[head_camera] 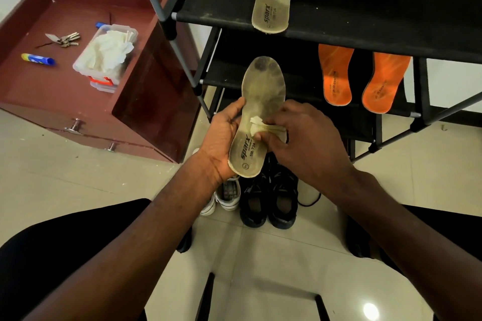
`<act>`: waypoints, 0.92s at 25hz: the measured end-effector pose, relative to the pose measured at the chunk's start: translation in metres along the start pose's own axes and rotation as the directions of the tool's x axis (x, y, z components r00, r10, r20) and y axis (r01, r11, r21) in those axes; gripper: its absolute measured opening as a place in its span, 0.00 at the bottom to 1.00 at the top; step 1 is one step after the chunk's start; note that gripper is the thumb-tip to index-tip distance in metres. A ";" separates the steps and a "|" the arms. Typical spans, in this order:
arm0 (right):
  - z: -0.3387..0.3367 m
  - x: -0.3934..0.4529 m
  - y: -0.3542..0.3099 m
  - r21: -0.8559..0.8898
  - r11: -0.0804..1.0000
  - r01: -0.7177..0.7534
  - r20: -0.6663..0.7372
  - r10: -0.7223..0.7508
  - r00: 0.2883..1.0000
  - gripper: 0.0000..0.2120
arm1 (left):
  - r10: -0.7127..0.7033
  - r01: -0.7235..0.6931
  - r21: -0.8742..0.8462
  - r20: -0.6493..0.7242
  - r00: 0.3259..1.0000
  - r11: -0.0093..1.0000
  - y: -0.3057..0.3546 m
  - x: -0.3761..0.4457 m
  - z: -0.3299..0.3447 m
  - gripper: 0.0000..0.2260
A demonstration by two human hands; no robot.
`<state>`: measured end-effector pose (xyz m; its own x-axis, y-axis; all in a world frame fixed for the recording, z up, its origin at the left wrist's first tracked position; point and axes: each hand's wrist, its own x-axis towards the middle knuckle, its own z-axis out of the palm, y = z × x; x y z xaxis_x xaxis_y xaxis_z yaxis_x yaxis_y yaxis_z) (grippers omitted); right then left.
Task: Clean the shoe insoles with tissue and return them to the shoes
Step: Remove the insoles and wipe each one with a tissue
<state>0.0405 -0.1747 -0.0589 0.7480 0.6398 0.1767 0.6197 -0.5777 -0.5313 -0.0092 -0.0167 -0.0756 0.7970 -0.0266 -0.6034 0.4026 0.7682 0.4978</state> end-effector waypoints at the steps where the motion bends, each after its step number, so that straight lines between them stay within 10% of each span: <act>1: 0.000 0.000 0.000 -0.003 1.000 0.009 0.012 -0.009 1.000 0.12 | 0.001 -0.001 -0.006 -0.004 1.000 1.000 0.000 0.000 0.000 0.21; 7: -0.001 -0.010 -0.012 0.015 0.971 0.237 0.213 -0.235 0.948 0.10 | -0.002 0.000 -0.039 -0.056 0.998 0.999 0.003 -0.004 0.002 0.24; 19: -0.002 -0.006 -0.009 0.035 0.997 0.068 0.071 -0.071 0.995 0.10 | 0.040 -0.044 -0.042 -0.078 0.996 0.998 0.005 -0.007 0.007 0.21; 23: -0.001 -0.017 -0.023 0.154 0.976 0.153 0.247 -0.188 0.951 0.10 | 0.033 -0.035 -0.016 -0.115 0.993 0.999 0.004 -0.007 0.006 0.27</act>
<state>0.0137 -0.1733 -0.0487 0.5356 0.8421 0.0636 0.6828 -0.3875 -0.6194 -0.0106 -0.0175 -0.0661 0.7529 0.0726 -0.6541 0.3668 0.7790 0.5086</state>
